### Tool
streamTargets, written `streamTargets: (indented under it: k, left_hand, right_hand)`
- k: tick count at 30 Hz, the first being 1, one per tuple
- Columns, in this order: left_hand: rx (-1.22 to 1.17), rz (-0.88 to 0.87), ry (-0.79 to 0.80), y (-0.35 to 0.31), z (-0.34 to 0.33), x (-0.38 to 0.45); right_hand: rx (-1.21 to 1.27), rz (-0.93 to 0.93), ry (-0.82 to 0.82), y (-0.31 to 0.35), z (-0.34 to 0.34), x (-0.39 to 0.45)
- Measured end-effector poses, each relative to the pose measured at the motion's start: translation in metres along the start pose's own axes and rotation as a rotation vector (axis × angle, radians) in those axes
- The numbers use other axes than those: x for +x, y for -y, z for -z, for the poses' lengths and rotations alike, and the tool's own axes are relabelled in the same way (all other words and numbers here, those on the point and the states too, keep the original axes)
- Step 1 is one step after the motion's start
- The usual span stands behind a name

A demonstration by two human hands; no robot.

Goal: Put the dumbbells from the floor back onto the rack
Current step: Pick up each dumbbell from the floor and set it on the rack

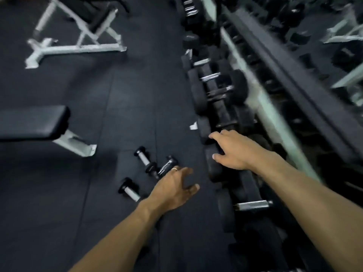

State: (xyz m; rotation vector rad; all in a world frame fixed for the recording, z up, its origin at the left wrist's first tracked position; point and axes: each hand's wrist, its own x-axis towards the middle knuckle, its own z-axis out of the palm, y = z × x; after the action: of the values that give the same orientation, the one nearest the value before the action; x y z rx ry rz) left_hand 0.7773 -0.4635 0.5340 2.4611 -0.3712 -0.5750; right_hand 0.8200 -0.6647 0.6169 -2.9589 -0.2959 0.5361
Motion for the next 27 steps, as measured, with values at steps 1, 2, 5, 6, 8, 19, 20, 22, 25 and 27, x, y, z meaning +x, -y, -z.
streamTargets:
  k: [1,2,5,6,8,19,20,22,25,27]
  left_hand:
    - [-0.019,0.051,-0.001,0.03,0.003,-0.01]
    - [-0.04,0.092,-0.005,0.061,0.005,-0.021]
    - [-0.094,0.205,-0.025,0.146,0.007,-0.053]
    - [-0.112,0.248,-0.026,0.173,0.006,-0.064]
    - [-0.138,0.319,-0.019,0.225,-0.001,-0.085]
    - [-0.29,0.651,0.083,0.419,-0.144,-0.132]
    - [-0.312,0.68,0.081,0.432,-0.164,-0.129]
    - [-0.35,0.73,0.065,0.456,-0.202,-0.117]
    - [-0.399,0.806,0.022,0.494,-0.258,-0.093]
    - [-0.44,0.846,0.005,0.517,-0.293,-0.078]
  right_hand:
    - [0.004,0.027,0.025,0.025,-0.014,0.014]
    - [0.004,0.054,0.051,0.05,-0.029,0.027]
    - [-0.004,0.122,0.139,0.126,-0.079,0.065]
    - [-0.004,0.141,0.17,0.149,-0.098,0.077]
    - [-0.008,0.184,0.225,0.192,-0.136,0.1]
    - [-0.004,0.29,0.54,0.301,-0.37,0.191]
    - [-0.014,0.296,0.557,0.303,-0.393,0.201]
    - [-0.029,0.323,0.573,0.308,-0.44,0.223]
    - [-0.023,0.369,0.575,0.315,-0.508,0.253]
    - [-0.017,0.403,0.58,0.32,-0.55,0.267]
